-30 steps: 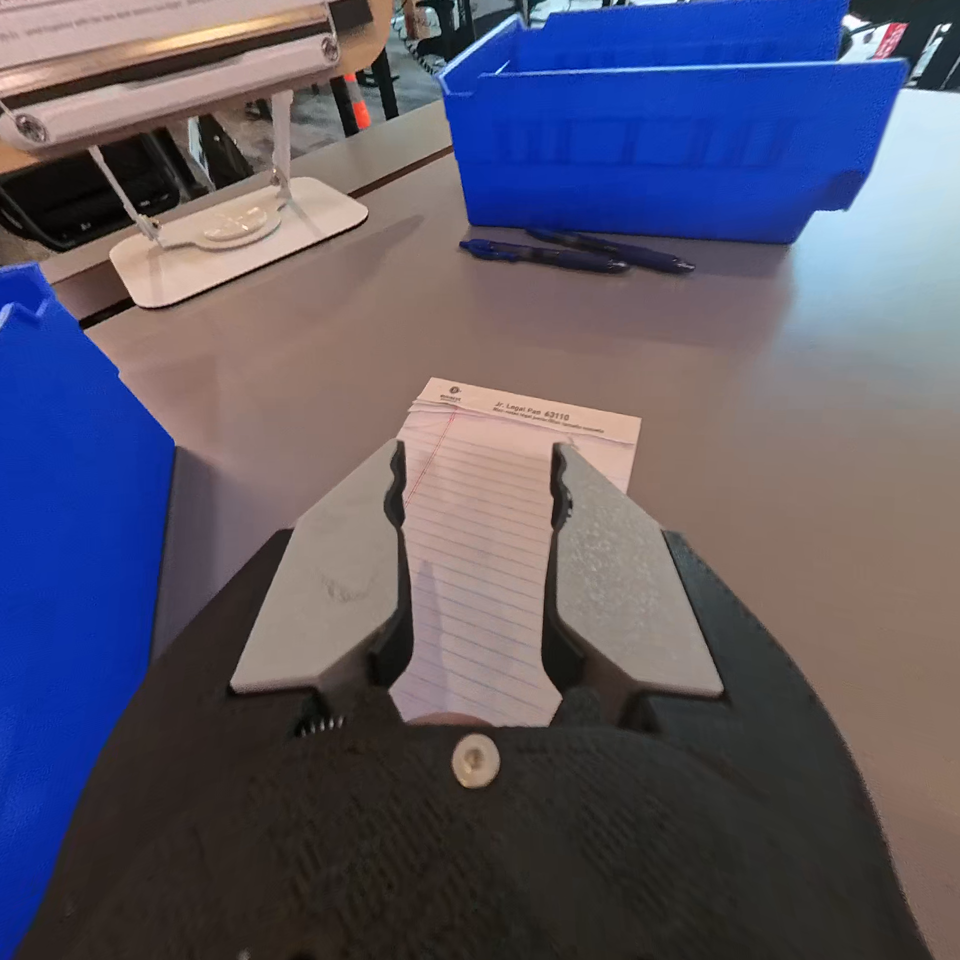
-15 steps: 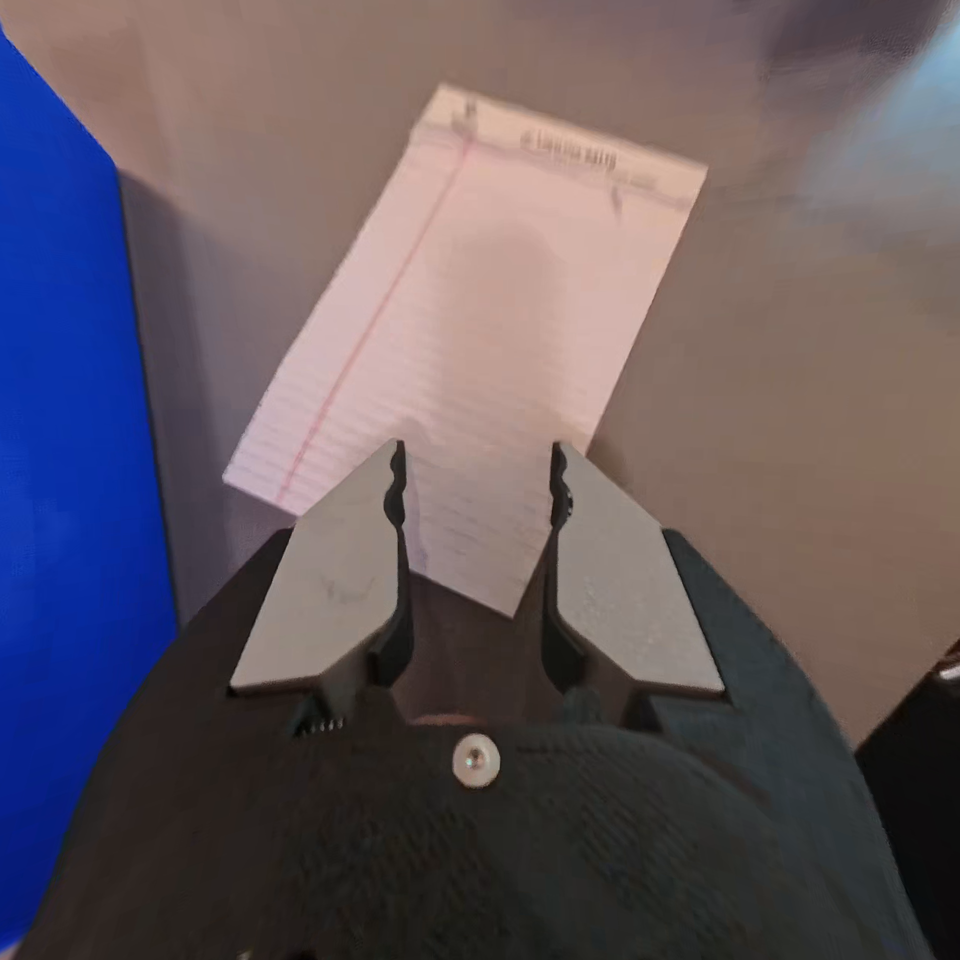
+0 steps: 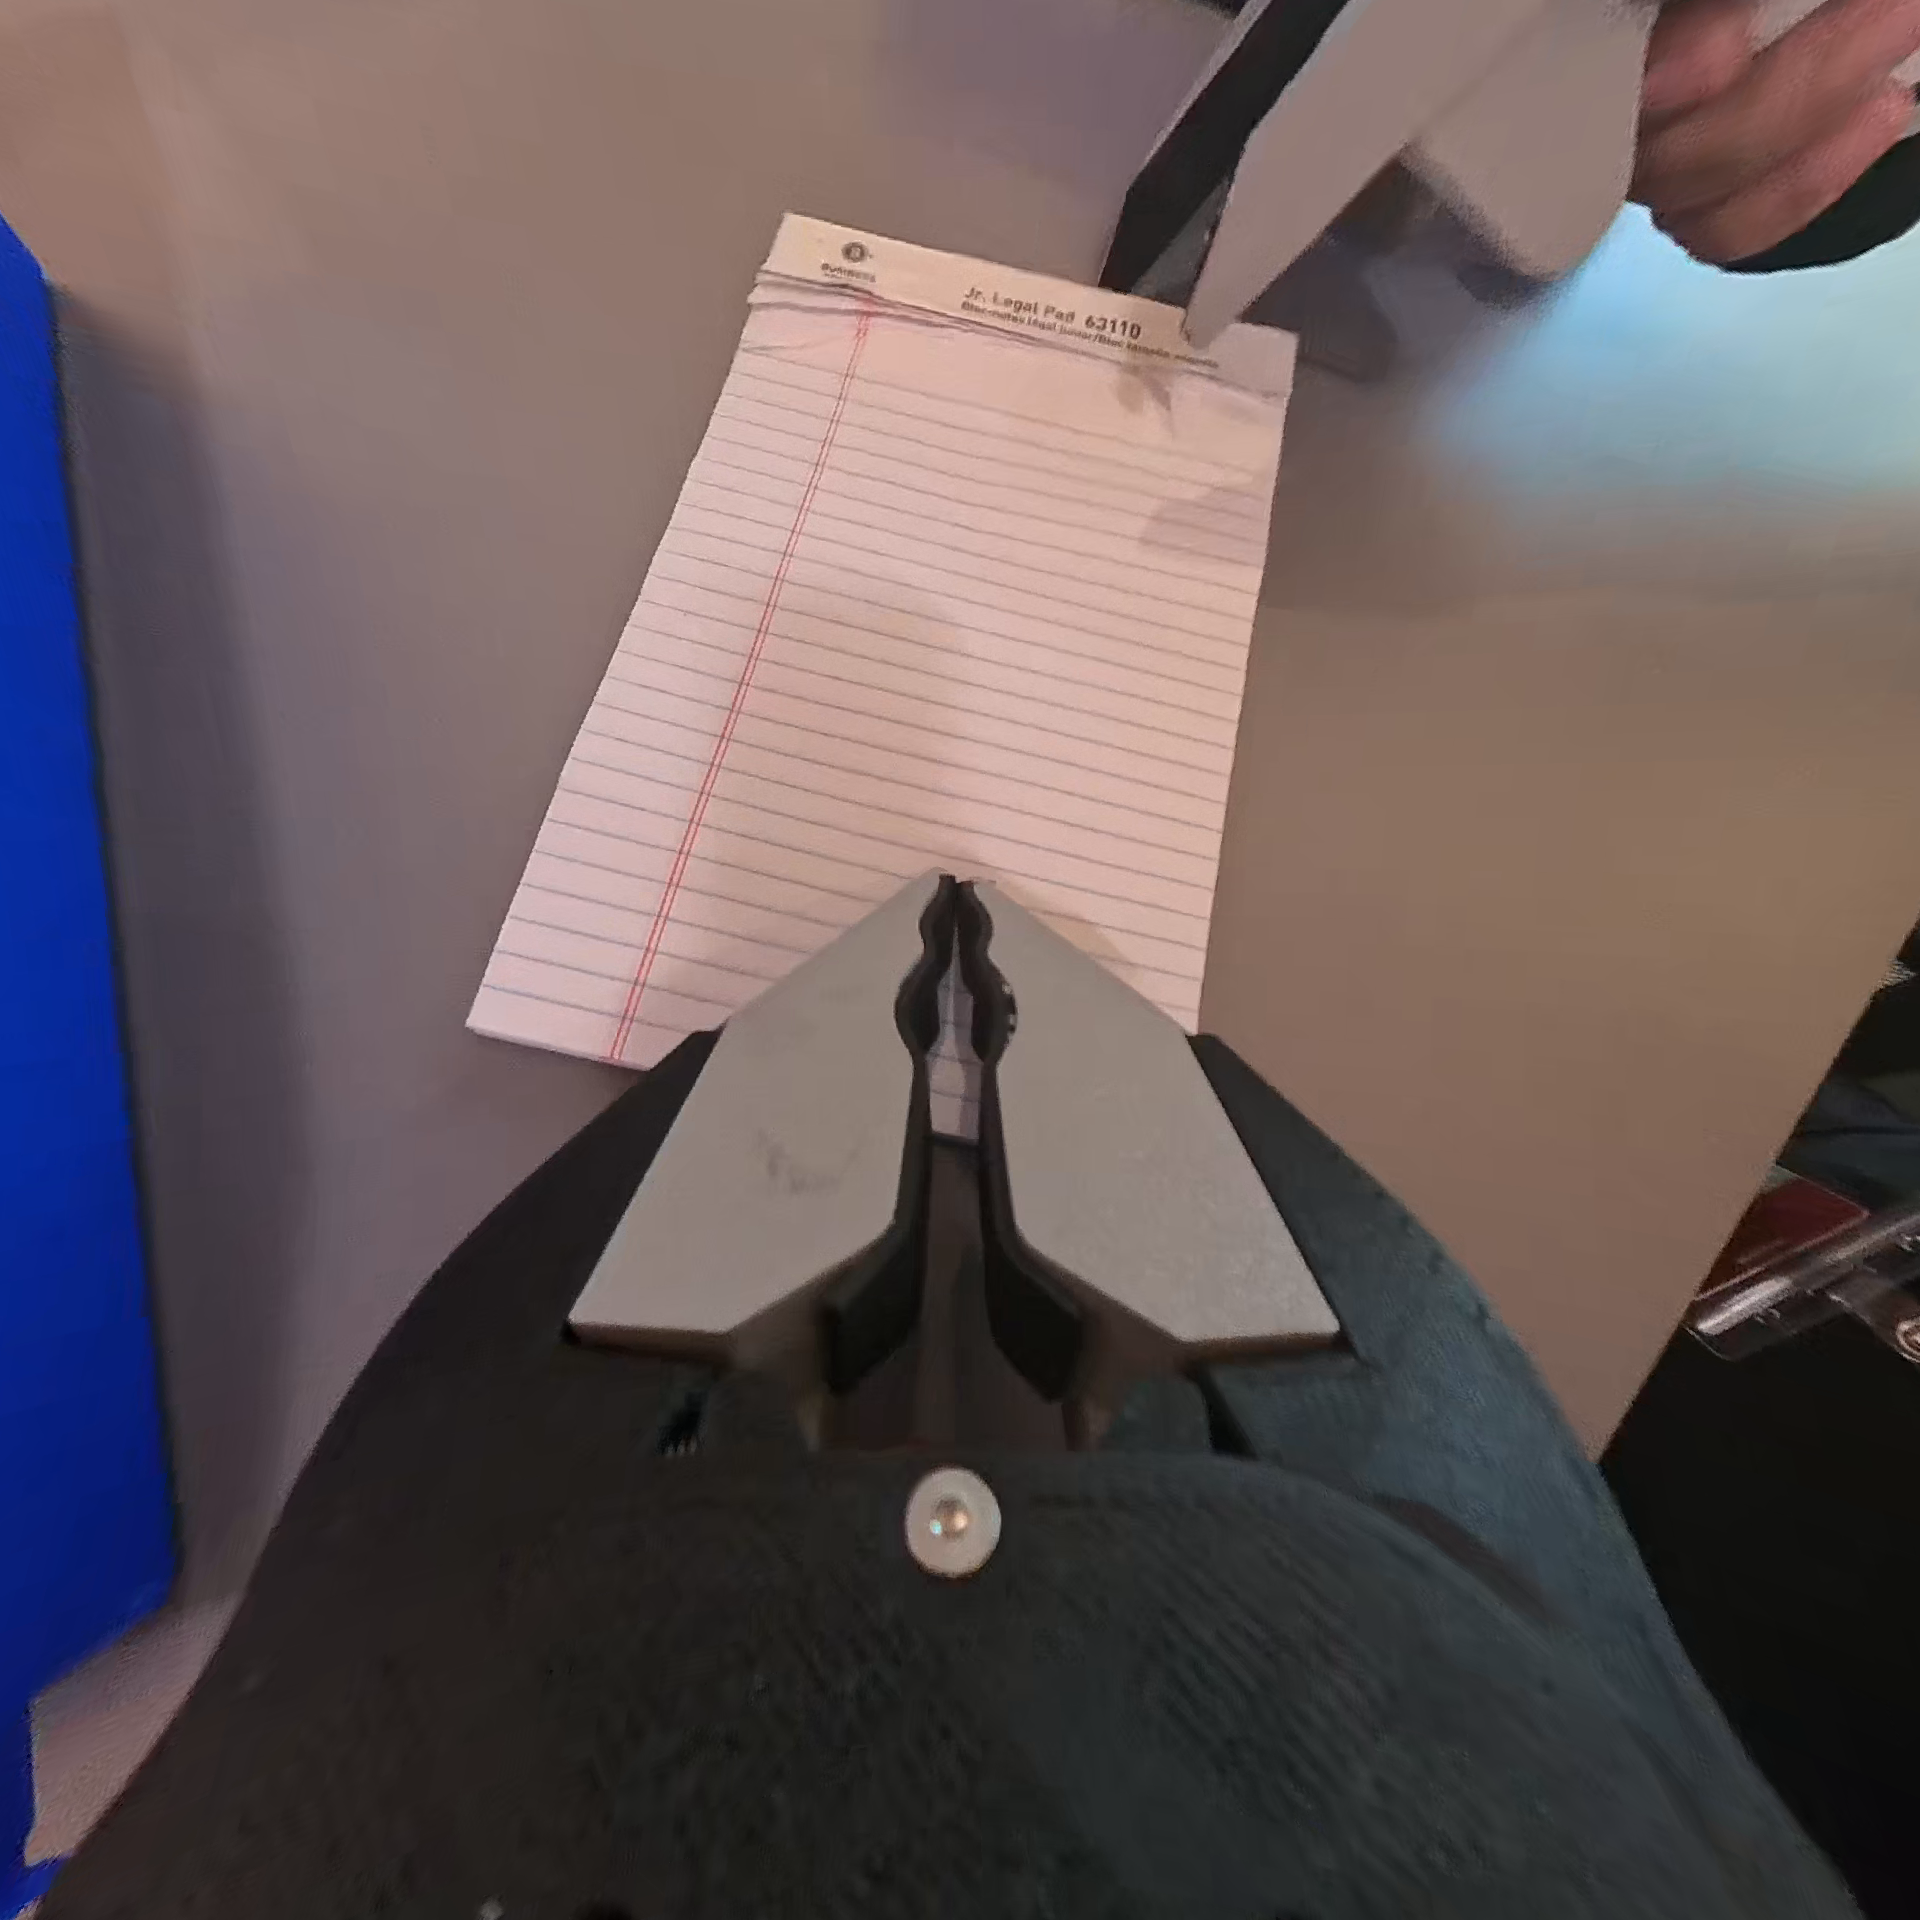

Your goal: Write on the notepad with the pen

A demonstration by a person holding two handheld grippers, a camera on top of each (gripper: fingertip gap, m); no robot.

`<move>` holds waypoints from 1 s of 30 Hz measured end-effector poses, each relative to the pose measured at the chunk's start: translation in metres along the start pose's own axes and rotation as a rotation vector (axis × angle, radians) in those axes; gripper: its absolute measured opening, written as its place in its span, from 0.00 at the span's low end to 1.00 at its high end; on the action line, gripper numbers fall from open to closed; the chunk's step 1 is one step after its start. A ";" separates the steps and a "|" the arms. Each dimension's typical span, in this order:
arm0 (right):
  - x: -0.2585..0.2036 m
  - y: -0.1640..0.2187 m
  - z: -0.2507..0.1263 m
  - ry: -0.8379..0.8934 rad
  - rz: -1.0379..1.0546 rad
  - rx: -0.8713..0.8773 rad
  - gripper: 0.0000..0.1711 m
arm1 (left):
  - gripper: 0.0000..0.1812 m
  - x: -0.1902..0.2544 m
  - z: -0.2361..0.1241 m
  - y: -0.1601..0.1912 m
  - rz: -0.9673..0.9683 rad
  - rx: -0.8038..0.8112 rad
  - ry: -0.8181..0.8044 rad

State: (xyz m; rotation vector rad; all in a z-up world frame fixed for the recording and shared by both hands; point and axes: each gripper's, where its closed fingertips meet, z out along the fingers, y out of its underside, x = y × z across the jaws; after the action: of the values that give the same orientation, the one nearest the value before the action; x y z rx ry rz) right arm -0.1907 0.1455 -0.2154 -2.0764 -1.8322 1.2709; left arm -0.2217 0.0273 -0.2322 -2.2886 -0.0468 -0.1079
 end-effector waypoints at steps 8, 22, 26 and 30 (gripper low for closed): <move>-0.048 -0.029 -0.035 -0.379 0.142 0.171 0.05 | 0.00 0.009 0.003 -0.002 0.001 -0.001 0.044; 0.021 0.017 -0.044 0.153 -0.087 0.064 0.29 | 0.00 0.055 0.012 -0.007 0.041 -0.016 0.143; 0.010 0.039 -0.066 0.111 -0.047 0.124 0.35 | 0.00 0.009 -0.001 -0.035 0.059 0.099 -0.050; 0.002 0.062 -0.074 0.049 0.079 0.146 0.41 | 0.00 -0.026 0.014 -0.049 0.089 0.015 -0.175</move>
State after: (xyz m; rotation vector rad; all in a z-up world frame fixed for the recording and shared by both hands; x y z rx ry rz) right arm -0.0959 0.1623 -0.2034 -2.1003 -1.6013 1.3163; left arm -0.2505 0.0704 -0.2074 -2.2763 -0.0367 0.1388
